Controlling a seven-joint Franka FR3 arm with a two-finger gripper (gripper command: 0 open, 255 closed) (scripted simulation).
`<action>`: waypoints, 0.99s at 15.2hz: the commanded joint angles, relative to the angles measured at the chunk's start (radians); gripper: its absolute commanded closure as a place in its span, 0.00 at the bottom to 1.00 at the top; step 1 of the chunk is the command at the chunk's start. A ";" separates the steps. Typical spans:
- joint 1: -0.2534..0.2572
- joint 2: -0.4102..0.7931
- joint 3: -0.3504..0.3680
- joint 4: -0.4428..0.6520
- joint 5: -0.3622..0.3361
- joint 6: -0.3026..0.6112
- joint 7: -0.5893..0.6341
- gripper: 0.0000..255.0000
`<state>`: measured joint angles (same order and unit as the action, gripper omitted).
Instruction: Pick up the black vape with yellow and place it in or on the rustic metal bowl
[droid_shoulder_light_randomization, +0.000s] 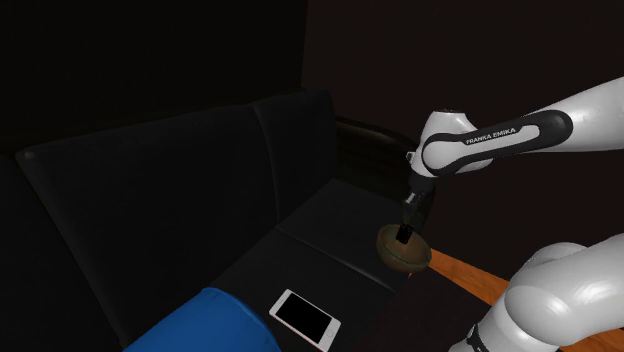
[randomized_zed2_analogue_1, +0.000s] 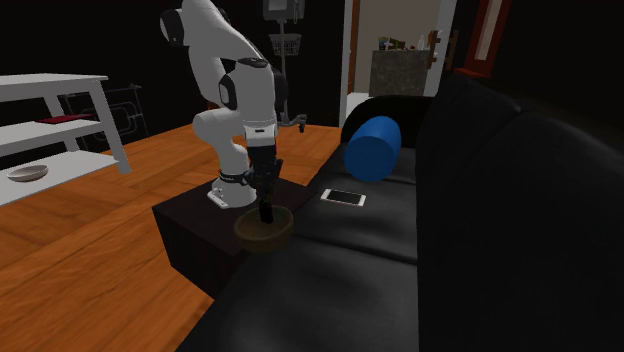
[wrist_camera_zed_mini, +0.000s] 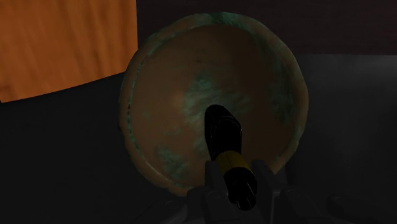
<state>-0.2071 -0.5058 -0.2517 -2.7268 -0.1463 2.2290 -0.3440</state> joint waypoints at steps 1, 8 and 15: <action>0.000 0.000 0.000 0.000 0.000 0.000 0.000 1.00; 0.000 -0.022 0.005 0.020 0.002 -0.042 0.001 0.00; 0.000 -0.072 0.018 0.083 0.008 -0.154 0.002 0.00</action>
<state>-0.2073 -0.5772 -0.2339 -2.6448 -0.1388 2.0764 -0.3424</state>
